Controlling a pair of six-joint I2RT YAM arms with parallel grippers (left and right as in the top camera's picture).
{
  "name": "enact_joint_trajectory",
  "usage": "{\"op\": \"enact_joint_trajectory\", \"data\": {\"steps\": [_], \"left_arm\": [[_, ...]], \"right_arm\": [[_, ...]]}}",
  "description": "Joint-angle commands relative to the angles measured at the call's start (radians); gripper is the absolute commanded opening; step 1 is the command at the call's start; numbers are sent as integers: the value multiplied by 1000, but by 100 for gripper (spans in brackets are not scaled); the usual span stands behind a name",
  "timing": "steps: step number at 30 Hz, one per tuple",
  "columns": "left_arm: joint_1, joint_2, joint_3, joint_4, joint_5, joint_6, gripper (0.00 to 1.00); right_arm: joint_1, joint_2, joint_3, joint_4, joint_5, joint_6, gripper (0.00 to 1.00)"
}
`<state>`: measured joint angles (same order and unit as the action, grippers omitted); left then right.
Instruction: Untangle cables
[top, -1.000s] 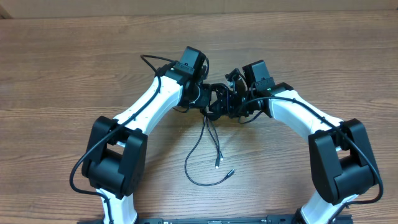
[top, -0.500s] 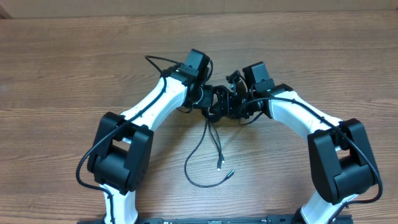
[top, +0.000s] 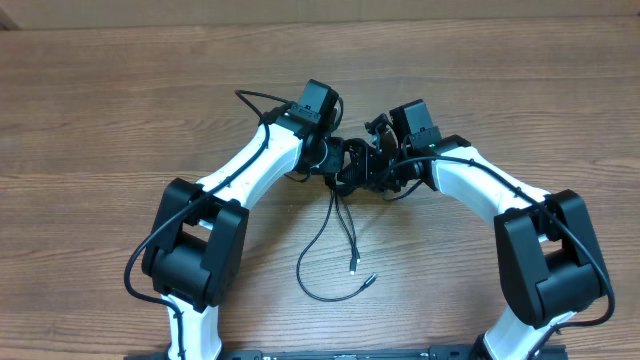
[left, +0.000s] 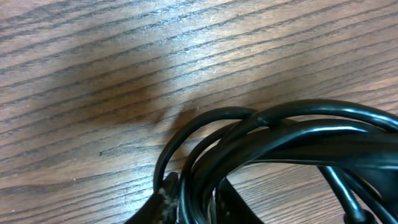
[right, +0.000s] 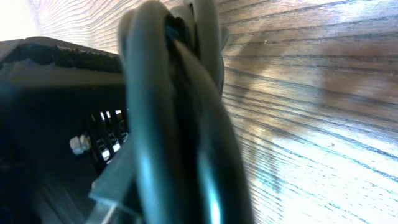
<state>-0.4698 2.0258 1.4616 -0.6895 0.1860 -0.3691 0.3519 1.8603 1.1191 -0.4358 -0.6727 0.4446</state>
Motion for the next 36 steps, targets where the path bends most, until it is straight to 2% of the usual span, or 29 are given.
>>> {"op": "enact_joint_trajectory", "data": {"steps": [1, 6, 8, 14, 23, 29, 36], "left_arm": [[-2, 31, 13, 8, -10, -14, 19], [-4, 43, 13, 14, 0, -22, 14], [-4, 45, 13, 16, 25, -20, 5], [19, 25, 32, 9, 72, 16, 4], [130, 2, 40, 6, 460, 41, 4], [260, 2, 40, 13, 841, 113, 4], [364, 2, 40, 26, 1111, 172, 4]], "right_arm": [[16, -2, 0, 20, -17, 1, 4], [33, -2, -1, 31, -16, 1, 4], [34, -2, -1, 30, -2, 9, 4], [34, -2, -1, 25, 10, 13, 4], [34, -2, -1, 5, 52, 13, 4], [34, -2, -1, 4, 81, 40, 4], [34, -2, -1, -20, 96, 57, 4]]}}
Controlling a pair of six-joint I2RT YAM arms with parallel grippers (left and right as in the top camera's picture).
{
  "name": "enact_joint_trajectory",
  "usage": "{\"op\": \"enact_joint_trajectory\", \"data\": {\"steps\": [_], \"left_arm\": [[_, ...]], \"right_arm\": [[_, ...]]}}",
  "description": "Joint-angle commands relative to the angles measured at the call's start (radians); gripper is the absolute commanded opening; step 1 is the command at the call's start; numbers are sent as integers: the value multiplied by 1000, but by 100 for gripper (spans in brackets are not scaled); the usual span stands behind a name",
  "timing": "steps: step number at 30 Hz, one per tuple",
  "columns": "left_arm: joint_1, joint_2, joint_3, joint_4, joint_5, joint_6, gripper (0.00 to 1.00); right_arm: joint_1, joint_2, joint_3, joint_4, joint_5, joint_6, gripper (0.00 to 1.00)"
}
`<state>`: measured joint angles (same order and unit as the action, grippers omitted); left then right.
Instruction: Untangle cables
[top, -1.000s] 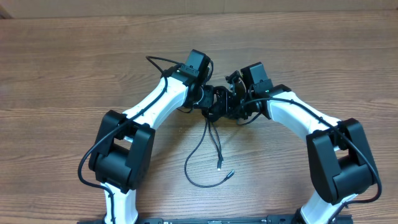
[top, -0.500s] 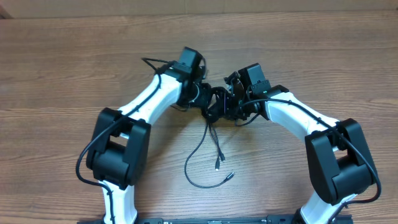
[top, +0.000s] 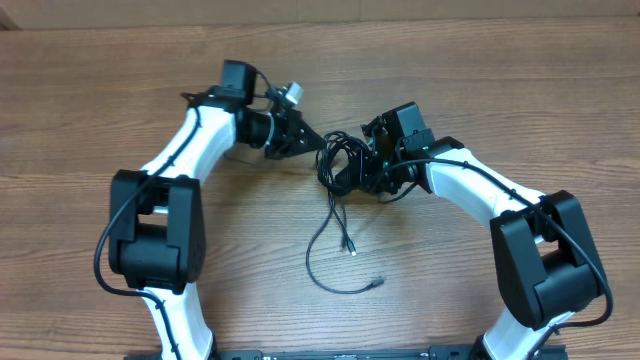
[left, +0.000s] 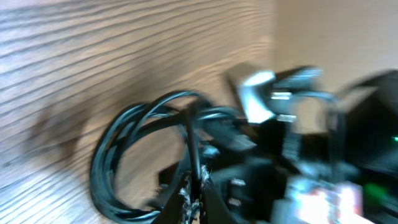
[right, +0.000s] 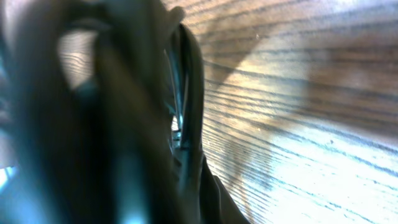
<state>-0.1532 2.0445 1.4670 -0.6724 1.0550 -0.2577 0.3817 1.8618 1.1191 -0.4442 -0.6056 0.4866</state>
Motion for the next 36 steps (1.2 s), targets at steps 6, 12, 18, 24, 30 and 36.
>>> {"op": "enact_joint_trajectory", "data": {"steps": [6, 12, 18, 24, 30, 36], "left_arm": [[115, -17, 35, -8, 275, 80, 4], [91, -17, 35, -126, -16, 105, 5], [14, -17, 35, -167, -280, 105, 44], [-111, -16, 35, -129, -634, 80, 53], [-210, -16, 35, -53, -823, 14, 51], [-230, -16, 35, -27, -793, 15, 6]], "right_arm": [[5, -4, -1, -18, 28, 16, 4], [5, -4, -1, -11, 24, 38, 4], [5, -4, -1, -5, 16, 37, 4], [5, -4, -1, -2, 14, 29, 4], [15, -4, -1, -3, 66, 29, 4], [34, -3, -1, 5, 74, 29, 4]]}}
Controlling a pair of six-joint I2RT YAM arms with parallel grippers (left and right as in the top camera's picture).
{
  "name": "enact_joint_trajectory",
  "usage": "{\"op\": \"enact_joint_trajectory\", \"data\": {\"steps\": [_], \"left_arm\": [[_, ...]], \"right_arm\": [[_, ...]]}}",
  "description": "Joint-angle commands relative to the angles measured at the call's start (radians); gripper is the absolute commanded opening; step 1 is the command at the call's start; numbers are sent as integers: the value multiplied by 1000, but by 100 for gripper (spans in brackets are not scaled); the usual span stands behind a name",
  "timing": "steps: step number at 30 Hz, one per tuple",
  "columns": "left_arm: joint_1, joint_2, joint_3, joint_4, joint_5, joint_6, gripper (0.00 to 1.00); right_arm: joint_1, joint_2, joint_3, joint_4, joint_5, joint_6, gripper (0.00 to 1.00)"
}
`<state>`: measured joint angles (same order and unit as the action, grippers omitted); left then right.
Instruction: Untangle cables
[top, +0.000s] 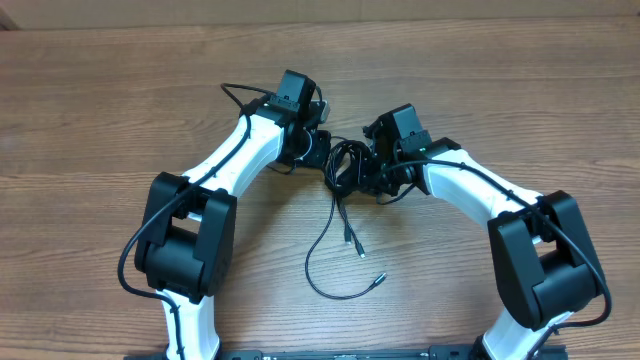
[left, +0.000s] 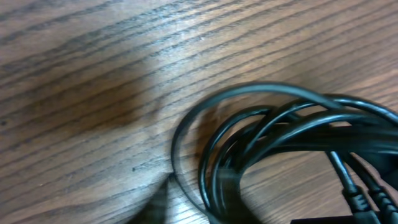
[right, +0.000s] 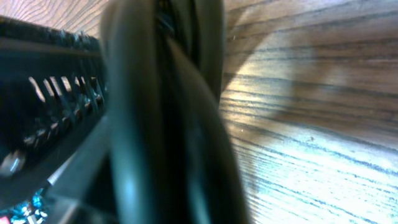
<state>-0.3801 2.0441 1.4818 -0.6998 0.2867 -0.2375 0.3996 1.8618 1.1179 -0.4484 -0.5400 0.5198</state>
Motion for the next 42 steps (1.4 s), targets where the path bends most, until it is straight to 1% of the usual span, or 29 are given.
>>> {"op": "enact_joint_trajectory", "data": {"steps": [1, 4, 7, 9, 10, 11, 12, 13, 16, 20, 25, 29, 32, 38, 42], "left_arm": [[-3, -15, 20, -3, -10, -4, 4], [0, -15, 20, -1, 72, 53, 4], [3, -15, 20, 7, 185, 106, 4], [3, -15, 20, 10, 194, 111, 8], [3, -15, 20, 13, 171, 110, 16], [5, -15, 20, 16, 156, 109, 27], [6, -15, 20, 21, 136, 105, 41], [6, -15, 20, 26, 120, 102, 45], [6, -15, 20, 35, 120, 103, 43], [-4, -10, 19, 35, 120, 103, 38], [-26, -4, 18, 31, 49, 102, 21], [-35, -4, 18, 33, 38, 101, 22], [-39, -4, 12, 34, 13, 99, 22], [-40, -4, -11, 49, 12, 98, 21], [-41, -4, -48, 88, 9, 56, 21]], "right_arm": [[17, -4, 0, 9, 8, -4, 4], [18, -4, 0, 9, 8, -4, 4], [18, -3, 0, 9, 8, -4, 4], [18, -3, 0, 9, 8, -4, 4], [18, -3, 0, 9, 8, -4, 4], [18, -3, 0, 9, 8, -4, 4], [18, -3, 0, 9, 8, -4, 4], [18, -3, 0, 9, 9, -4, 4], [18, -3, 0, 9, 9, -4, 4], [18, -3, 0, 10, 9, -4, 4], [18, -3, 0, 10, 9, -4, 4], [18, -3, 0, 10, 9, -5, 4], [18, -3, 0, 10, 8, -16, 4], [18, -3, 0, 10, 8, -16, 4], [18, -3, 0, 9, 8, -20, 4]]}}
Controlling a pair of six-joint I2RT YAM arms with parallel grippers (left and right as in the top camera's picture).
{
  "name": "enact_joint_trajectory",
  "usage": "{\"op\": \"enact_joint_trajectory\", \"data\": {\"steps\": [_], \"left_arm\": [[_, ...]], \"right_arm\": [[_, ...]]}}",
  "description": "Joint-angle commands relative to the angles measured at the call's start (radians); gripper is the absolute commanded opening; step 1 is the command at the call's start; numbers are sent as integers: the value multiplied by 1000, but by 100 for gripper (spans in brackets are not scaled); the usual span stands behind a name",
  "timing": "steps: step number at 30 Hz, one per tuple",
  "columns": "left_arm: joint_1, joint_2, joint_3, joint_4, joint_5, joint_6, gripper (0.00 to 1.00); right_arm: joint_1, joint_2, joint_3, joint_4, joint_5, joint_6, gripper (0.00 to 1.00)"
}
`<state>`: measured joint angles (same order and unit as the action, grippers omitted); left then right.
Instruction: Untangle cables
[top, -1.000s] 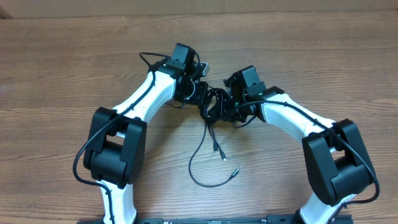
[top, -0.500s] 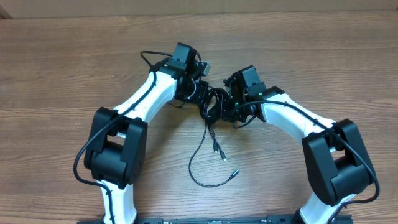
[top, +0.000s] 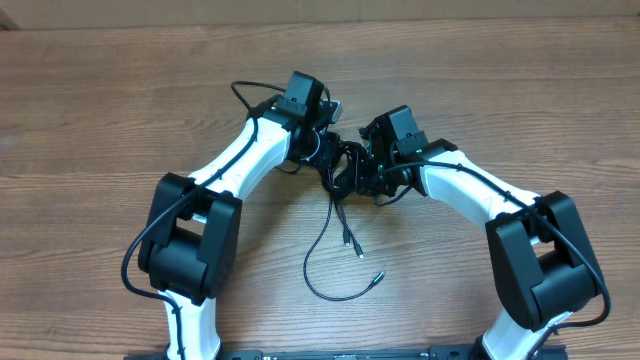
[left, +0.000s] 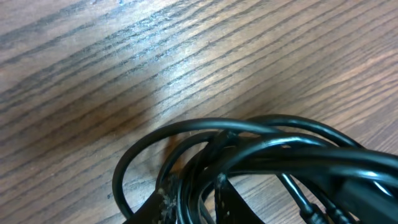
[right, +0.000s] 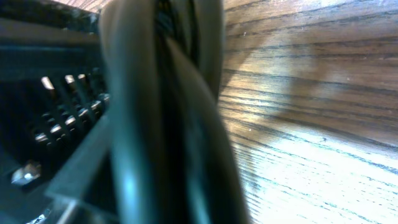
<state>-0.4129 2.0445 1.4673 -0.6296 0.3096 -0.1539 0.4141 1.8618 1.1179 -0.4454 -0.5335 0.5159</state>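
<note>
A tangled black cable bundle (top: 346, 165) hangs between my two grippers at mid-table. My left gripper (top: 333, 160) is at its left side. In the left wrist view the fingers (left: 163, 202) stand close together around a few strands of the coil (left: 249, 146), so the left gripper (left: 193, 198) is shut on them. My right gripper (top: 364, 172) grips the bundle's right side. The bundle (right: 168, 124) fills the right wrist view and hides those fingers. Two loose cable ends (top: 347, 238) trail toward the front, one ending in a small plug (top: 378, 279).
The wooden table (top: 520, 90) stretches around both arms. The left arm's own black wiring (top: 250, 92) loops out behind its wrist. The left arm's body (left: 367, 199) edges into the left wrist view's lower right corner.
My left gripper was just left of the coil with no strand between its fingers. It is now further right, in the coil, shut on strands. The right gripper kept its hold.
At first both grippers met at the bundle, the left fingers on strands. Then the left arm was out to the left, away from the coil, while the right held it. Later the left gripper was beside the coil again, and now it grips strands.
</note>
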Motion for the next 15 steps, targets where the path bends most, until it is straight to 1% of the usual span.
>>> {"op": "enact_joint_trajectory", "data": {"steps": [1, 2, 3, 4, 6, 10, 11, 13, 15], "left_arm": [[-8, -4, -41, 26, -13, -30, 17], [-8, -4, -47, 33, -14, -30, 12], [-8, -4, -51, 38, -14, -30, 9], [-8, -4, -55, 44, -13, -31, 9], [-10, -4, -60, 47, -14, -37, 12], [-21, -4, -87, 76, -14, -37, 12], [-23, -4, -92, 84, -13, -37, 11], [-25, -4, -92, 84, -13, -37, 4], [-25, -5, -88, 81, -2, -37, 4]], "right_arm": [[3, -3, 0, 6, 2, -16, 4], [3, -3, 0, 6, 2, -16, 4], [3, -3, 0, 6, 2, -16, 4], [3, -3, 0, 6, 2, -16, 4], [3, -3, 0, 6, 2, -16, 4], [3, -3, 0, 6, 2, -16, 4], [3, -3, 0, 6, 2, -16, 4], [3, -3, 0, 6, 2, -16, 4], [3, -3, 0, 6, 2, -19, 4]]}}
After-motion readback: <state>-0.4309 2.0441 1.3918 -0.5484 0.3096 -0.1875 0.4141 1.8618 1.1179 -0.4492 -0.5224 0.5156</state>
